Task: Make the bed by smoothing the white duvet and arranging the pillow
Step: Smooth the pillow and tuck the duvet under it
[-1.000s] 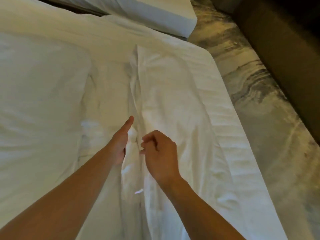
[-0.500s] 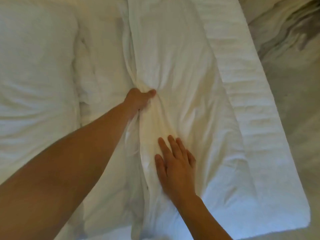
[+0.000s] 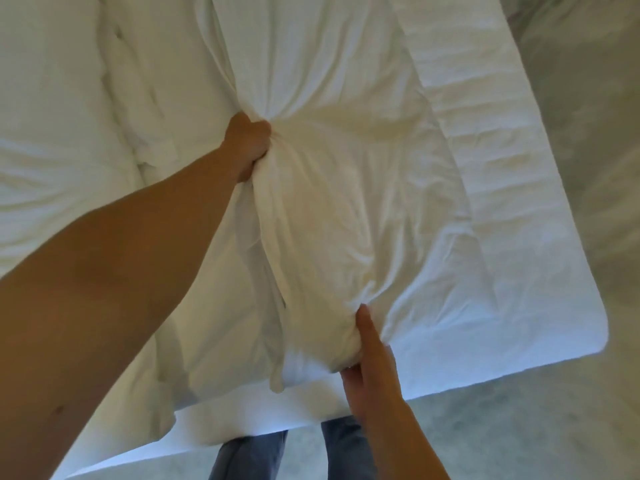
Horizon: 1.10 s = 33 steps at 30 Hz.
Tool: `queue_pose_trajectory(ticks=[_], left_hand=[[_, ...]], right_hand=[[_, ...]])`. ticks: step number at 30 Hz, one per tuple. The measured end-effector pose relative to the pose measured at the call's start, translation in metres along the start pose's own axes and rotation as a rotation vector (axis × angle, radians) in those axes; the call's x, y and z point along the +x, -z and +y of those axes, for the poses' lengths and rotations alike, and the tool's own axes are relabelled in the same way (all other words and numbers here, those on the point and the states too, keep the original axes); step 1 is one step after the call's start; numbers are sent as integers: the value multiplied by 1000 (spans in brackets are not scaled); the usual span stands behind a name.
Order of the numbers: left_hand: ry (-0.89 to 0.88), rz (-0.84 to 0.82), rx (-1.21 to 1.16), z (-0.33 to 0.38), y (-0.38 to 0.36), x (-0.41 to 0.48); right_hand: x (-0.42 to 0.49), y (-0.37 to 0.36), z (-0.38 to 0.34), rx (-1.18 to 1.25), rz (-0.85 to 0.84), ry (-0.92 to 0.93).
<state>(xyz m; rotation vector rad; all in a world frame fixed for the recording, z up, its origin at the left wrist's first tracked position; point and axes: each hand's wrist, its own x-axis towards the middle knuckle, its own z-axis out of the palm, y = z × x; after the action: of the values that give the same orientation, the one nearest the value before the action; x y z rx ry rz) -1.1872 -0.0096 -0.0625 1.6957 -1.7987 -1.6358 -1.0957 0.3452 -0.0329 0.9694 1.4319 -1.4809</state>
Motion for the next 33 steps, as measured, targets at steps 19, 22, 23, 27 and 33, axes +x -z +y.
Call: queue_pose_trajectory(ticks=[19,22,23,27,33], left_hand=[[4,91,-128,-89,191,14],[5,41,-240,-92,194,-17],[1,24,-275,-100,193,-35],[63,-67,-303,-142,176,-106],[147,-111,-237,-189,157,-178]], right_hand=[[17,-85,140,-255,-206,73],[23,-68,136,-267,-242,89],[23,-61,134,-259,-252,100],[19,-38,112,-143,-198,130],[25,-7,36,123,-154,276]])
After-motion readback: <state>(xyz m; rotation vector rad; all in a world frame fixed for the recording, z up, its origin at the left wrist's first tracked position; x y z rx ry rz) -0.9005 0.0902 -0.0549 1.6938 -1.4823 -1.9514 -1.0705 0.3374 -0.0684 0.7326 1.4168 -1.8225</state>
